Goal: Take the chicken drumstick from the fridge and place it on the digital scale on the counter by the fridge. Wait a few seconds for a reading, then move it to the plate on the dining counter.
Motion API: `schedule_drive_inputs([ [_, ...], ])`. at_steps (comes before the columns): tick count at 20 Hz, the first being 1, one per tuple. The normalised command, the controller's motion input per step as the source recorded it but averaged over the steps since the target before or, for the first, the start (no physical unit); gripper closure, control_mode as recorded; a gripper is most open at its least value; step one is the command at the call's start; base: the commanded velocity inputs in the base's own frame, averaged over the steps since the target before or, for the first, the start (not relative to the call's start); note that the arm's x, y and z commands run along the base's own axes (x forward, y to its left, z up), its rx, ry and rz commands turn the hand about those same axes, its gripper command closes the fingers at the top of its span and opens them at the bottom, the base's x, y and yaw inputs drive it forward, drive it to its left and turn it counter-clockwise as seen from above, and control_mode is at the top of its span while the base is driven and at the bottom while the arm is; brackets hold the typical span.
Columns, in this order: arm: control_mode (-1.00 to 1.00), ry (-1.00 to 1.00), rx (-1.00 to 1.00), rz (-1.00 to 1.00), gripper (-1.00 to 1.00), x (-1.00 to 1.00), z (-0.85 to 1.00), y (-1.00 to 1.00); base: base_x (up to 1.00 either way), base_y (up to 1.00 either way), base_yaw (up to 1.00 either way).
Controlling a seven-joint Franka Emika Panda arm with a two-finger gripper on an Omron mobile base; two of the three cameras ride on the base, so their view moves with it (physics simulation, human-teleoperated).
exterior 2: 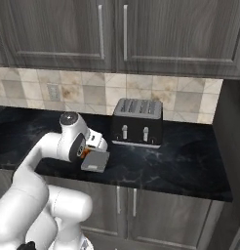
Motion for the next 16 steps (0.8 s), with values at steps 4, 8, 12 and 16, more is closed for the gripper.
schedule_drive_inputs([
  [4,-1.00,0.03,0.00,0.00,1.00,0.56,-0.69,0.17,0.00,0.00,0.00],
  [8,-1.00,0.02,0.00,0.00,1.00,0.49,-0.48,0.02,0.00,0.00,0.00],
  [12,-1.00,0.02,0.00,0.00,1.00,0.33,-0.18,0.00,0.00,0.00,0.00],
  [16,-1.00,0.03,0.00,0.00,1.00,0.01,-0.17,0.00,0.00,0.00,0.00],
])
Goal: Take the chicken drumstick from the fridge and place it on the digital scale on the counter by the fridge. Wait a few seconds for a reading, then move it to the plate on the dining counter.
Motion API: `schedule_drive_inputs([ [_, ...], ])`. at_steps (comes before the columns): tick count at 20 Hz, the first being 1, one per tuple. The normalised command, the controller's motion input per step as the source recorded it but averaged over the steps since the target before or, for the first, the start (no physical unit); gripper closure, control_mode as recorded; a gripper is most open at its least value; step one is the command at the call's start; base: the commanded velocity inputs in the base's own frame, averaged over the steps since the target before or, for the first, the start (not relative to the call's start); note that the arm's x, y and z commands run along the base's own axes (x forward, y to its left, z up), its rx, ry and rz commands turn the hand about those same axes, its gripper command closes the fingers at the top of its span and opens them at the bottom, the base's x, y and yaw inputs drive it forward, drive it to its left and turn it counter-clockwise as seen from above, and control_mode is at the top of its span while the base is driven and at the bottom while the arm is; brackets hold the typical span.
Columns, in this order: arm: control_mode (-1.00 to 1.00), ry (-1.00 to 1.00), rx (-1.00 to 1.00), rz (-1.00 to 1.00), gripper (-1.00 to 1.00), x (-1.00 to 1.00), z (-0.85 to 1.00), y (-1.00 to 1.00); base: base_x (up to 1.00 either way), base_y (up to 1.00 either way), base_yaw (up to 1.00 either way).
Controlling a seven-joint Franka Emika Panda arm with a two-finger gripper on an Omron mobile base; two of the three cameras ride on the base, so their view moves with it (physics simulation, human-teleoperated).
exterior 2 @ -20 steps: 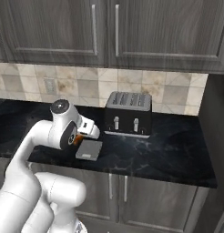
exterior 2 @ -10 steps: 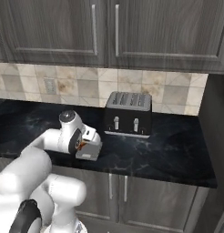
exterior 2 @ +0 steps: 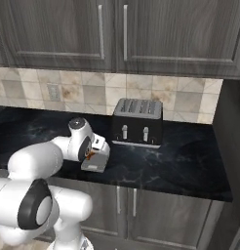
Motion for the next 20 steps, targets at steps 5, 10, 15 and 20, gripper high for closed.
schedule_drive_inputs([
  [5,-1.00,0.09,0.00,0.00,1.00,0.08,-0.39,0.01,0.00,0.00,0.00],
  [10,-1.00,0.03,0.00,0.00,1.00,0.19,-0.27,0.00,0.00,0.00,0.00],
  [15,-1.00,0.00,0.00,0.00,1.00,0.15,-0.22,0.00,0.00,0.00,0.00],
  [20,-1.00,0.00,0.00,0.00,1.00,0.20,-0.27,0.00,0.00,0.00,0.00],
])
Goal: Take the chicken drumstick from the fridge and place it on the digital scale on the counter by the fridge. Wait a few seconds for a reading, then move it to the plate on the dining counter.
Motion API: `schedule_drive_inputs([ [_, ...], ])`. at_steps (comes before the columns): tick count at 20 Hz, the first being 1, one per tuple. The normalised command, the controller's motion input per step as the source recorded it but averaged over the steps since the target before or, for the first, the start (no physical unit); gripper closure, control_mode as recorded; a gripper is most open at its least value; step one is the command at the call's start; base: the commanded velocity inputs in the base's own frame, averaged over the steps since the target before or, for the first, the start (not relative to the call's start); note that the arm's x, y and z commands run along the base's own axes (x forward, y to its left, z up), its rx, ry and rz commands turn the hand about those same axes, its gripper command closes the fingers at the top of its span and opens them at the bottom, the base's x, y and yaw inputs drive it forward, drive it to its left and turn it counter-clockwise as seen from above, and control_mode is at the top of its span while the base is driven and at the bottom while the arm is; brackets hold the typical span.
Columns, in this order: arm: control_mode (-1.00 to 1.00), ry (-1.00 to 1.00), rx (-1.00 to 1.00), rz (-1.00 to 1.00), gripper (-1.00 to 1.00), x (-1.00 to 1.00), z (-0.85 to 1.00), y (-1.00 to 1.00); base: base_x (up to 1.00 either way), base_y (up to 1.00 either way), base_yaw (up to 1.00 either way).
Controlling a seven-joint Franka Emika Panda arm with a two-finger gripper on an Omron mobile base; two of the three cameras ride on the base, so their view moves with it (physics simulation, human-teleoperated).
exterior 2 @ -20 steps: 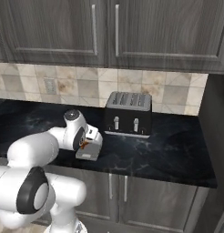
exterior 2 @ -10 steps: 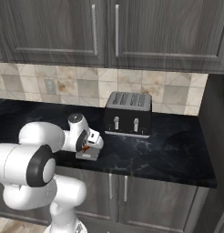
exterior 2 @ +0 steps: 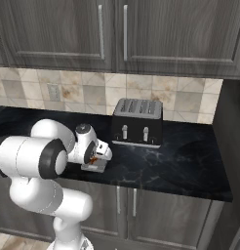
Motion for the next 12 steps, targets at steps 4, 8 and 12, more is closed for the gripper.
schedule_drive_inputs([
  [4,-1.00,0.00,0.00,0.00,1.00,0.22,-0.07,0.00,0.00,0.00,0.00],
  [8,-1.00,0.00,0.00,0.00,1.00,0.07,-0.01,0.00,0.00,0.00,0.00],
  [12,-1.00,0.00,0.00,0.00,-1.00,0.00,-0.15,0.04,0.00,0.00,0.00],
])
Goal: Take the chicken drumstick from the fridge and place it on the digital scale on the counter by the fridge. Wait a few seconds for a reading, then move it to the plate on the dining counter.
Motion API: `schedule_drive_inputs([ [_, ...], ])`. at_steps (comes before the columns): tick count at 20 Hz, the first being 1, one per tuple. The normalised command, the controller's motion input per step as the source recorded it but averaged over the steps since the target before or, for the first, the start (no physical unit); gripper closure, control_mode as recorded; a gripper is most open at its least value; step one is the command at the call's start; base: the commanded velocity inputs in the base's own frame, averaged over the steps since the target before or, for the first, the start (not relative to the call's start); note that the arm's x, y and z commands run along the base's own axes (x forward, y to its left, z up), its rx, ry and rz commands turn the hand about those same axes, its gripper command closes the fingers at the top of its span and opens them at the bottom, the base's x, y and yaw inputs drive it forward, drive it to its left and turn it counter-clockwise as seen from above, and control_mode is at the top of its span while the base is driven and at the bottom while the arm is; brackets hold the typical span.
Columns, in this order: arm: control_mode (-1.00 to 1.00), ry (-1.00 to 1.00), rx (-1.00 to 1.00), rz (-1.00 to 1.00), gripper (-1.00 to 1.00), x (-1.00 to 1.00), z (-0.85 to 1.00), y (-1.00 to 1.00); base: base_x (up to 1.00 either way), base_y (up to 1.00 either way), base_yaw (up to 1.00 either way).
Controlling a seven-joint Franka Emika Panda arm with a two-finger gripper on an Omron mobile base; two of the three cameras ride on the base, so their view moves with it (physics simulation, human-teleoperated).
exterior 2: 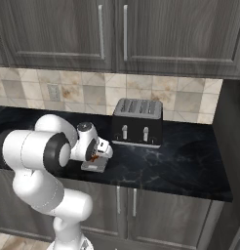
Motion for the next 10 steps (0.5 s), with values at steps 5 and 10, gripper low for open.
schedule_drive_inputs([
  [5,-1.00,0.00,0.00,0.00,-1.00,0.00,-0.06,0.08,0.00,0.00,0.00],
  [10,-1.00,-0.10,0.00,0.00,-1.00,-0.01,0.06,0.00,0.00,0.00,0.00],
])
